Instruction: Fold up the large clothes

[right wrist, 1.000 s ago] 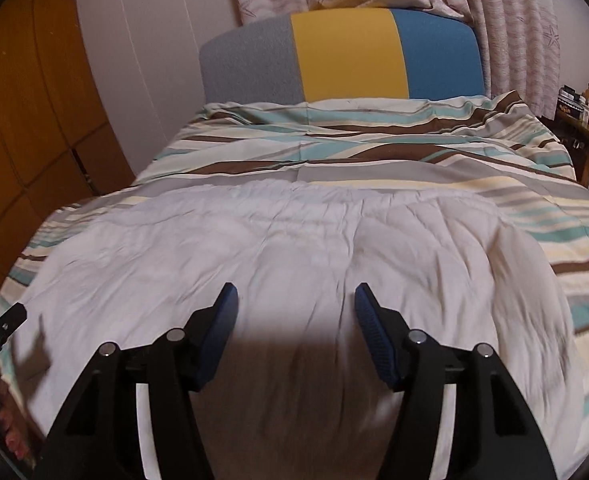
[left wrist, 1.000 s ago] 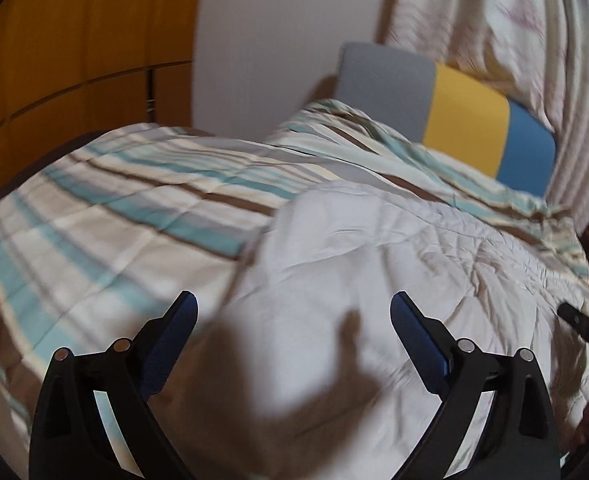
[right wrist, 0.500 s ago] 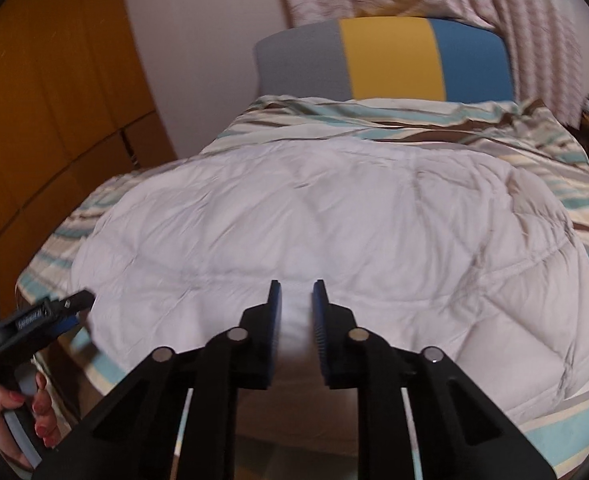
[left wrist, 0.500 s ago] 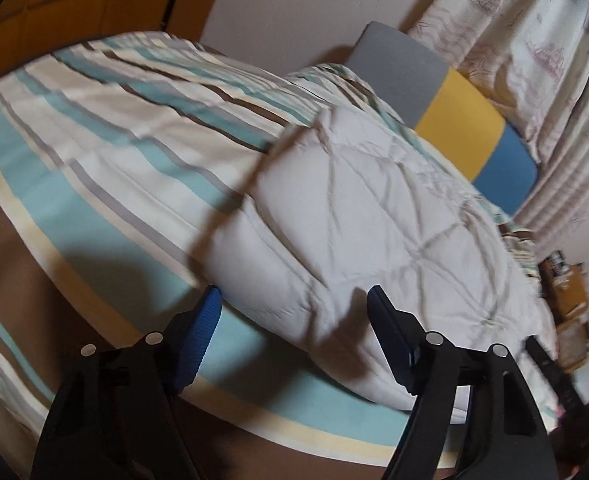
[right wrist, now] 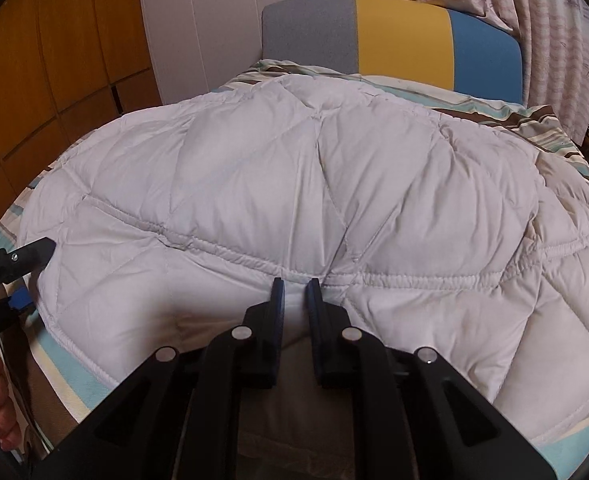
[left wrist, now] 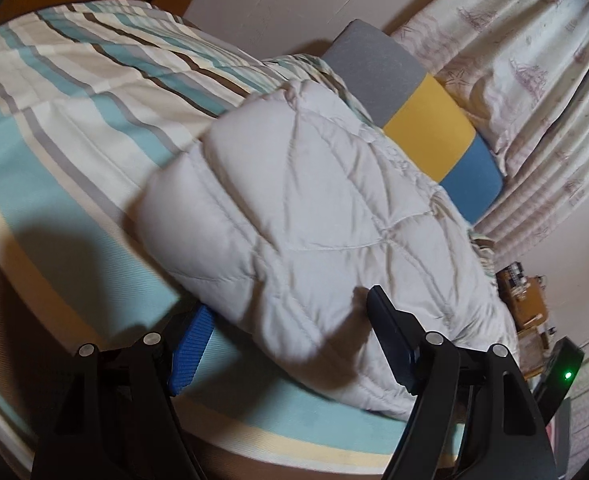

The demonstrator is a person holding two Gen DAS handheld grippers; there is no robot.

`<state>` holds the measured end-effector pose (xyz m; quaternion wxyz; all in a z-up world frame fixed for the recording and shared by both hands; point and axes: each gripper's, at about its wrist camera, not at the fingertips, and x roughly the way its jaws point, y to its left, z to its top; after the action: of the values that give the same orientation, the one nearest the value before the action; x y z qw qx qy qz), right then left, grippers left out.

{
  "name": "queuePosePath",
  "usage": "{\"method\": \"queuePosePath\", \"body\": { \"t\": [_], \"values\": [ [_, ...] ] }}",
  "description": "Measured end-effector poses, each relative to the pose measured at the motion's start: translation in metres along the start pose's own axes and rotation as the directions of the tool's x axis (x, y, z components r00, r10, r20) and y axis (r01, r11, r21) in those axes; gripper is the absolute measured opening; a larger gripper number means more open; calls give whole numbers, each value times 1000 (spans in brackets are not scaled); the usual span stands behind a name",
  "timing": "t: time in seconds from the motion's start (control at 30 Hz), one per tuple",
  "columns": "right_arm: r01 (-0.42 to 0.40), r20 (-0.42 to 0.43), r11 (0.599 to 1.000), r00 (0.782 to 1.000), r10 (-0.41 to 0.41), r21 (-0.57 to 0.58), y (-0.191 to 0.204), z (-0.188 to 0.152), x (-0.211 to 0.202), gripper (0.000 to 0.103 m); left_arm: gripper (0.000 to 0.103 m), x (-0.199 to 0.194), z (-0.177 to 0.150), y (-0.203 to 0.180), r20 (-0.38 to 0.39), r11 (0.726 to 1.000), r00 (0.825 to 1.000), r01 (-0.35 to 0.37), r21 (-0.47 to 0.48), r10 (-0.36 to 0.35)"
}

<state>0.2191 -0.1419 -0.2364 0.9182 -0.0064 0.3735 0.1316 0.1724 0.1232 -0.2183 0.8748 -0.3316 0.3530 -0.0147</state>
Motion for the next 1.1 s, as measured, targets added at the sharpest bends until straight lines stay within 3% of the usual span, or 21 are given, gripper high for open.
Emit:
{"method": "queuePosePath", "body": {
  "t": [0.13,0.3,0.47,0.57,0.63,0.73,0.87,1.0,1.07,1.1],
  "values": [
    [-1,6,1000,1000,1,7,-3,-2,1,10,71,8,8,5,33,997,999,11,-75,-9],
    [-10,10,1000,1000,10,15,-7,-6,-3,10,46,13,15,21,71,972,996,64,-224,-50],
    [-3,12,1000,1000,3,10,-6,-6,-3,10,25,4,15,15,103,968,992,101,-231,-78],
    [10,13,1000,1000,-10,9,-5,-6,-3,10,20,-13,20,-6,153,982,985,102,-159,-77],
    [21,13,1000,1000,-21,10,-3,-7,-4,10,20,-28,25,-33,196,992,975,113,-57,-100],
    [26,12,999,1000,-26,21,-2,-7,-4,10,20,-48,27,-76,233,985,959,142,102,-163],
    [7,11,998,1000,-8,62,-9,-7,-6,11,20,-68,14,-138,236,928,940,159,337,-247],
    [-30,12,992,1000,29,124,-19,-6,-16,15,20,-78,-7,-176,252,860,930,112,498,-267],
    [-70,39,979,997,64,191,-33,-9,-33,36,20,-79,-13,-194,262,829,929,77,554,-261],
    [-79,57,974,996,68,214,-39,-11,-43,41,20,-80,-15,-196,263,820,930,67,569,-259]
  ]
}}
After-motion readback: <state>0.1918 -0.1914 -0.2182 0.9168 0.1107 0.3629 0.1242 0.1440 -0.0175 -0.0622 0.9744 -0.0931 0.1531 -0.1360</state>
